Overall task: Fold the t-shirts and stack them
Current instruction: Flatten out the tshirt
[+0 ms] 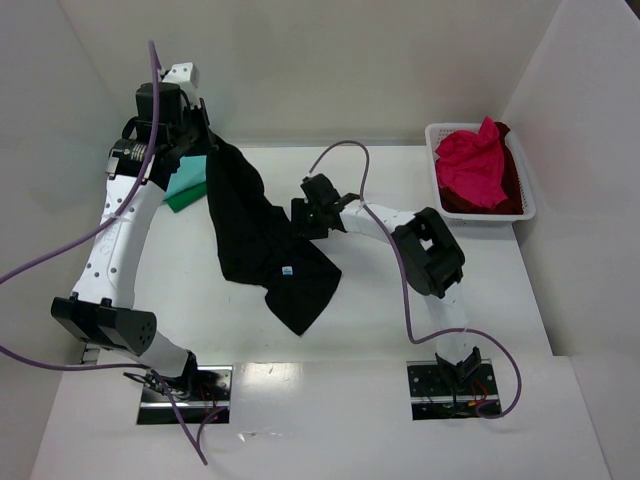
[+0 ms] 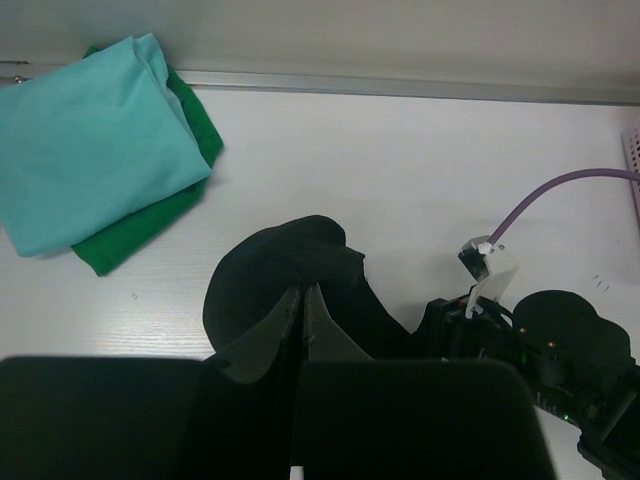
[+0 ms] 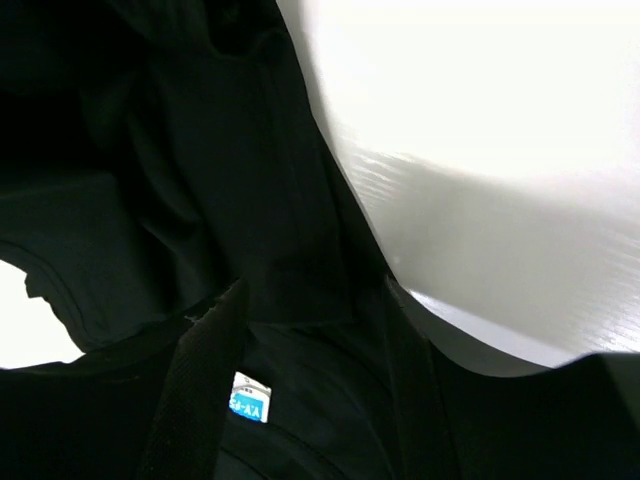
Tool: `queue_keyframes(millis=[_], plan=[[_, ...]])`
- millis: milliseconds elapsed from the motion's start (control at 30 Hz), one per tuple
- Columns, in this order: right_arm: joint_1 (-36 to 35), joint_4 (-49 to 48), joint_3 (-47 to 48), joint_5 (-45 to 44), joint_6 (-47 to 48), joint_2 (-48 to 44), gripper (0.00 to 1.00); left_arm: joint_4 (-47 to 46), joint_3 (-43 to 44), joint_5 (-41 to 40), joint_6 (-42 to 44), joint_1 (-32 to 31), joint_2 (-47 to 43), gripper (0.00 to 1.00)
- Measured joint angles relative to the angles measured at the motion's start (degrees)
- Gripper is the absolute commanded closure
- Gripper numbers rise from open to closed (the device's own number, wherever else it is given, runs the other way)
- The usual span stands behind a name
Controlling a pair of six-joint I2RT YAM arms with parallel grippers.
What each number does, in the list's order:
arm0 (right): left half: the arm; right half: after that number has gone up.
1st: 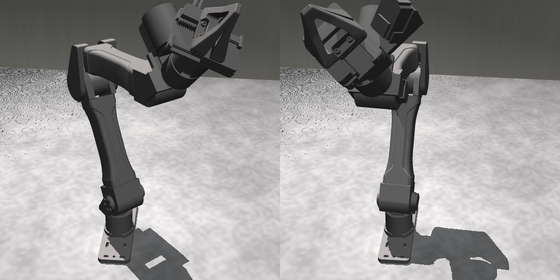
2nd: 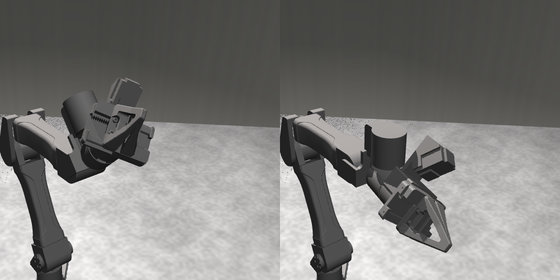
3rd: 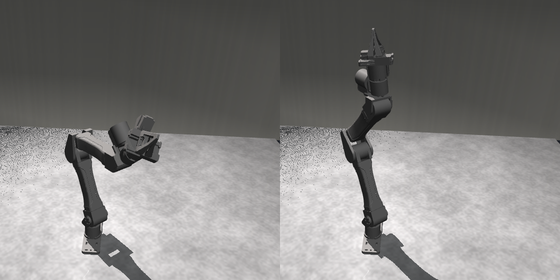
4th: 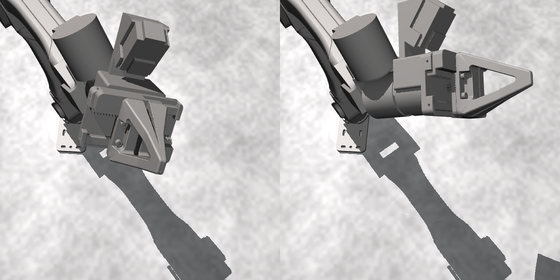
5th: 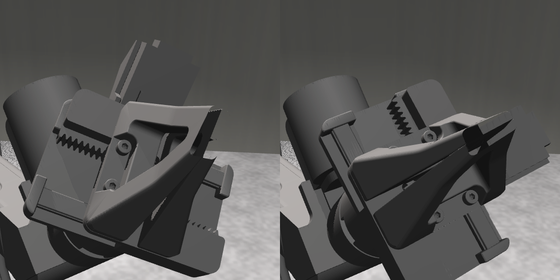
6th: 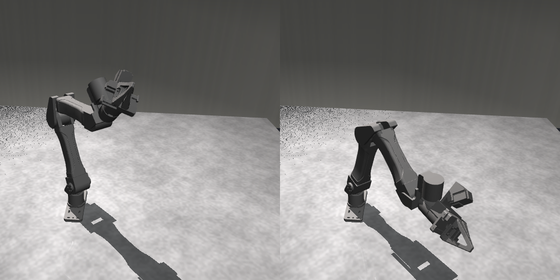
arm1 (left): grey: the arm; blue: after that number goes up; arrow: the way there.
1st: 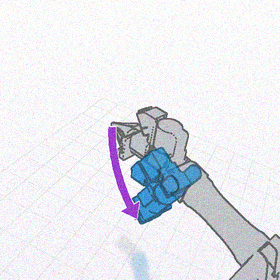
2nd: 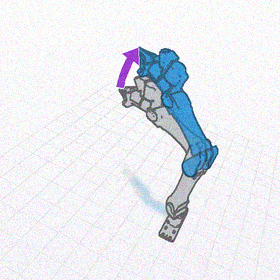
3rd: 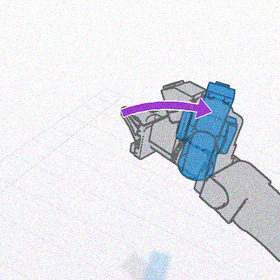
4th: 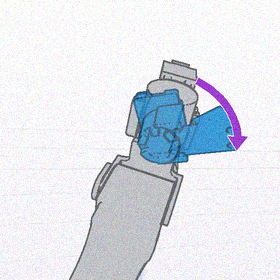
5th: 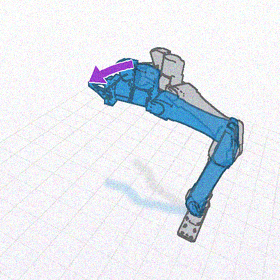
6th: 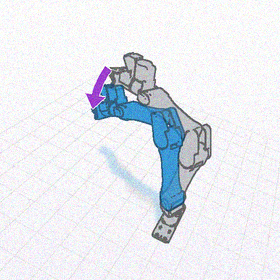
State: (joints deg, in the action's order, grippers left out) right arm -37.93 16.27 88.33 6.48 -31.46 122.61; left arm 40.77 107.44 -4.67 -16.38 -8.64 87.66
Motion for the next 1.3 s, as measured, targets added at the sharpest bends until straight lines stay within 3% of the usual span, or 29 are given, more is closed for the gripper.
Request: queue_keyframes(millis=[167,600,733,967,1133,1300], plan=[[0.00,0.04,0.37,-0.02,-0.22,0.46,0.47,0.00,0.00,0.02,0.00,0.00,0.11,1.00],[0.00,1.42,0.02,-0.22,-0.22,0.13,0.47,0.00,0.00,0.02,0.00,0.00,0.28,0.98],[0.00,1.49,-0.61,-0.22,-0.24,-0.92,0.54,0.00,0.00,0.00,0.00,0.00,0.28,0.98],[0.00,1.33,-0.92,0.61,-0.46,-1.09,0.54,-0.09,-0.66,0.02,-0.02,0.00,0.31,0.98],[0.00,1.29,-2.01,1.33,-0.57,-1.09,0.61,-0.07,-1.44,0.04,-0.02,0.11,0.31,0.98],[0.00,1.16,-2.29,1.53,-0.63,-1.07,0.61,-0.04,-1.73,0.04,-0.07,0.59,0.31,0.98]])
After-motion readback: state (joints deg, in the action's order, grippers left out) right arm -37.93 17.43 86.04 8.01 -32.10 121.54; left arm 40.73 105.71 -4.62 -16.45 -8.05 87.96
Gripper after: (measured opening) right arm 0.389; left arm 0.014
